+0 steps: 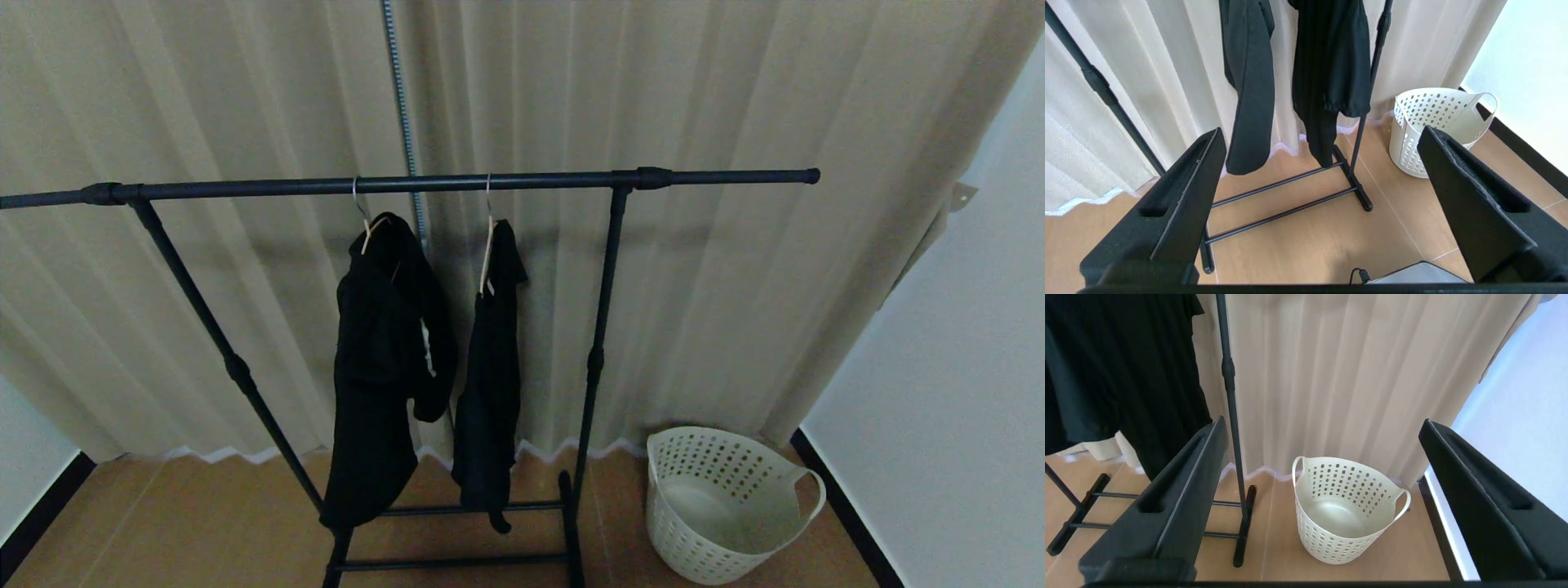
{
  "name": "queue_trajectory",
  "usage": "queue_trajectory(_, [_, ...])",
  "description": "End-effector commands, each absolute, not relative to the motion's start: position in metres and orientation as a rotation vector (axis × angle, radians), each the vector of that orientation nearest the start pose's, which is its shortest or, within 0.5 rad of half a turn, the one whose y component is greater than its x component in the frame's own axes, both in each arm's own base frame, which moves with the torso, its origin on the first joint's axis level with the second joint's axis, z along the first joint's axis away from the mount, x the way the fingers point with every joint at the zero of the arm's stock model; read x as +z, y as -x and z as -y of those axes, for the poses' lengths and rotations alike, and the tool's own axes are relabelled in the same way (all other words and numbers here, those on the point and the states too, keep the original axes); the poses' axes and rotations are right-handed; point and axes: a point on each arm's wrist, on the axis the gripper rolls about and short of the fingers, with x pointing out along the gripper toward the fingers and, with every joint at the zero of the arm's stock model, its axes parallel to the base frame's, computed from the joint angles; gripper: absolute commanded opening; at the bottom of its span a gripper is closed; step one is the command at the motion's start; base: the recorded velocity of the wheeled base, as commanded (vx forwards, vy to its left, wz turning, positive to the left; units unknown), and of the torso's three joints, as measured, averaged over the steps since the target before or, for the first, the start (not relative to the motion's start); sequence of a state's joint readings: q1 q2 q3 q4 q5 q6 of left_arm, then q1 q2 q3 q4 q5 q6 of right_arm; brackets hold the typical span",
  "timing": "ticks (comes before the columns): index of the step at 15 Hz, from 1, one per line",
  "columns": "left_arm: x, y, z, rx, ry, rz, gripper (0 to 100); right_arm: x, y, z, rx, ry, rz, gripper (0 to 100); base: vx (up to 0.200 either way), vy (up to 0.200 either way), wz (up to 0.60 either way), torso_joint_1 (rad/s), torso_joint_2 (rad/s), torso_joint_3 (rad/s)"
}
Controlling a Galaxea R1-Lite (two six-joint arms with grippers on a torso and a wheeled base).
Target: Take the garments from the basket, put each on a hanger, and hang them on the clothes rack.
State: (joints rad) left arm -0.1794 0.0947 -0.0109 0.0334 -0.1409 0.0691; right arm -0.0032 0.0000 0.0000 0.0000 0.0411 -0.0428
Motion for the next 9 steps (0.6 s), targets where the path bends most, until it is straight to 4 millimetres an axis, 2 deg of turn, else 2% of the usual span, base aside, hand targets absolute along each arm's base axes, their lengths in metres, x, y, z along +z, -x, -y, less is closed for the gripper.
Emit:
queue_trajectory(1, [0.077,0.0168,0.0002,-0.324,-0.071,-0.109,100,0.0755,0.0227,-0.001,0.038,0.043,-0.001,100,0.0,0.0,0.0,0.0,0.0,0.0])
queue_trajectory(9, [0.077,0.0168,0.0002,-0.324,-0.071,-0.109,100,0.0755,0.0227,-0.001,0.038,0.046,-0.001,100,0.0,0.0,0.0,0.0,0.0,0.0])
